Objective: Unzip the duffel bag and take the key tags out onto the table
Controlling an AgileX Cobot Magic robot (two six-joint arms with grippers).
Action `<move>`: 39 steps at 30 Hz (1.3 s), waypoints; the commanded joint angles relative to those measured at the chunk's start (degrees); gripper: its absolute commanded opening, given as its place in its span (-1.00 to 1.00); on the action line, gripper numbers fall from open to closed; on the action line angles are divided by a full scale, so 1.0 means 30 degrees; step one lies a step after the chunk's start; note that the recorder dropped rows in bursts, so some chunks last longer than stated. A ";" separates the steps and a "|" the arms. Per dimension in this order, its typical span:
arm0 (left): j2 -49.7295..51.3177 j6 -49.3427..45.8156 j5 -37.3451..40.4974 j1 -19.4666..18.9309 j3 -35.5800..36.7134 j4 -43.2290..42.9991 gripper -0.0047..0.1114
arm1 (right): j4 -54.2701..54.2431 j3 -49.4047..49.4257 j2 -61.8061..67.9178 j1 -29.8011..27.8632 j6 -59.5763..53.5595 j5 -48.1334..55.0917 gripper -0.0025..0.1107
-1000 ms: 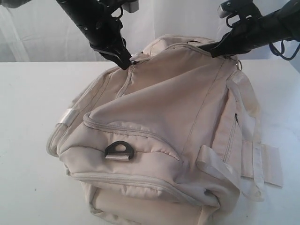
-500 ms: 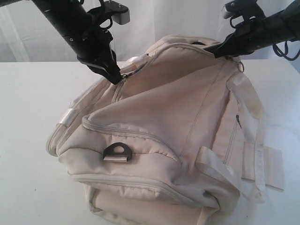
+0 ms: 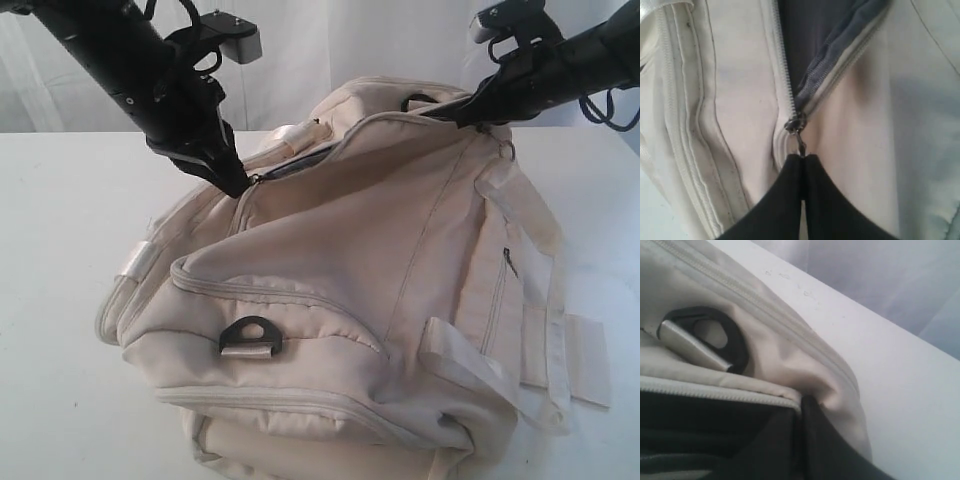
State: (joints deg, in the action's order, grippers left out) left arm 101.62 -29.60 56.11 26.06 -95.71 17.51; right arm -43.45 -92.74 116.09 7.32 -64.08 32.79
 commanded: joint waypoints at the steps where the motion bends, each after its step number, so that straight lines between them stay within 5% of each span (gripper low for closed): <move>1: -0.0546 -0.0193 0.4616 -0.0257 0.0424 -0.1121 -0.92 | 0.1146 -0.0003 -0.0315 -0.1111 -0.0181 -0.2719 -0.64; 6: -0.0546 -0.0193 0.3442 -0.0257 0.0424 -0.1081 -0.92 | 0.1103 -0.0003 -0.1087 -0.0903 -0.1294 -0.1373 -0.10; 25: -0.0512 -0.0193 0.1622 -0.0257 0.0424 0.0519 -0.92 | 0.0705 -0.0036 -0.4658 0.1358 -0.4282 0.1889 0.00; 29: -0.0512 -0.0263 0.1622 -0.0257 0.0424 0.0594 -0.92 | -0.2131 -0.0036 -0.4733 0.2362 -1.2385 0.8278 0.07; 39: -0.0512 -0.0423 0.1670 -0.0257 0.0424 0.0594 -0.92 | -0.2461 0.0042 -0.3955 0.4421 -1.3284 0.9370 0.07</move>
State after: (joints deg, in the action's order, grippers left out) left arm 101.03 -30.42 57.01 25.36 -94.82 17.50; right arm -50.81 -92.85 103.36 20.52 -103.54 59.54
